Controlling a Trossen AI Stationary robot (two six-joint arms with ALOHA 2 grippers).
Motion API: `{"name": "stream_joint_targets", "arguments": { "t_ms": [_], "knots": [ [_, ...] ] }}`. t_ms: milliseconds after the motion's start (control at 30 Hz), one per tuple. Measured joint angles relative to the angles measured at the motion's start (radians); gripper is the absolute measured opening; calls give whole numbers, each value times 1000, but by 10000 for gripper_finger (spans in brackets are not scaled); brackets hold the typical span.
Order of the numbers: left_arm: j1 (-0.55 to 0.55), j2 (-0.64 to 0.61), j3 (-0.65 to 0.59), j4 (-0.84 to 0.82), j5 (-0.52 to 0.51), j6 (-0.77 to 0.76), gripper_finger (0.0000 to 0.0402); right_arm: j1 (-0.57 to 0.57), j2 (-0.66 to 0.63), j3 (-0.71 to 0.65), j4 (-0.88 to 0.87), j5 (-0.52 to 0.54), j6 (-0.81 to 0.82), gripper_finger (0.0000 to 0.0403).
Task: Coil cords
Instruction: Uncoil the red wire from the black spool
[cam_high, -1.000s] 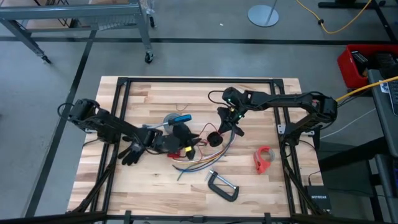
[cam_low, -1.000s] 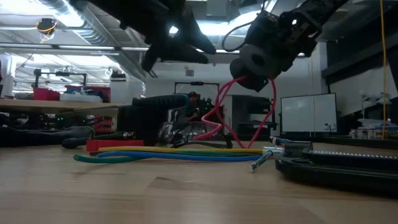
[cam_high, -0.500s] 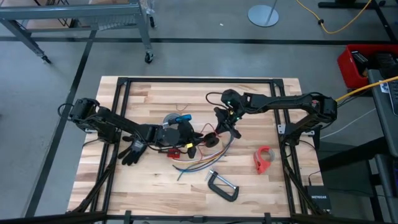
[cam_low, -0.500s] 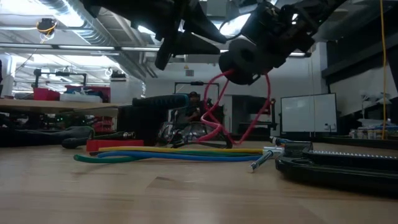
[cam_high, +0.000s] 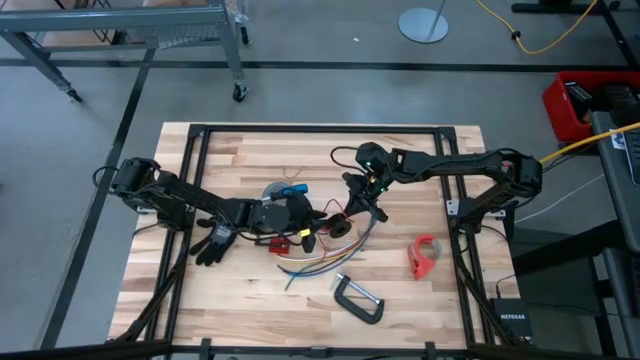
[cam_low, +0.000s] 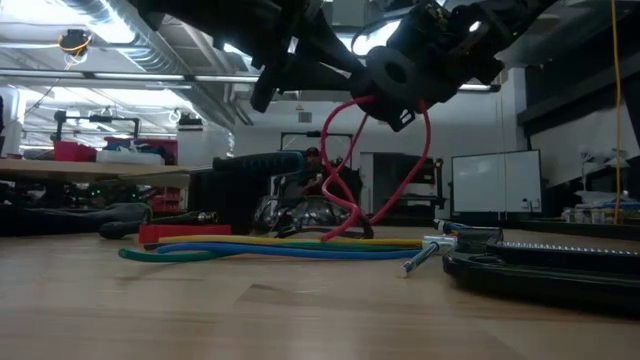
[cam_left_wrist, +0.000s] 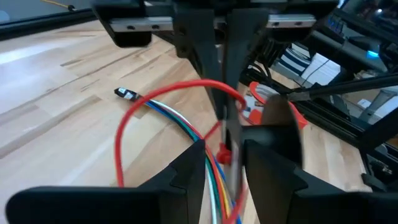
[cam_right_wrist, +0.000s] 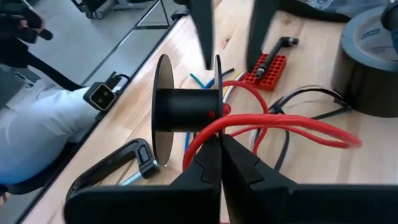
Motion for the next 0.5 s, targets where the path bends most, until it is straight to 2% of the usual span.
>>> {"name": "stream_joint_targets", "arguments": {
  "t_ms": [300, 400, 500],
  "knots": [
    [15, 0, 0, 1, 5, 0, 98, 0, 0, 0, 67, -11, 28, 0],
    [15, 0, 0, 2, 29, 5, 76, 0, 0, 0, 84, -16, 32, 0],
    [14, 0, 0, 2, 33, 31, 33, 0, 0, 0, 93, -15, 33, 0]
  ]
}}
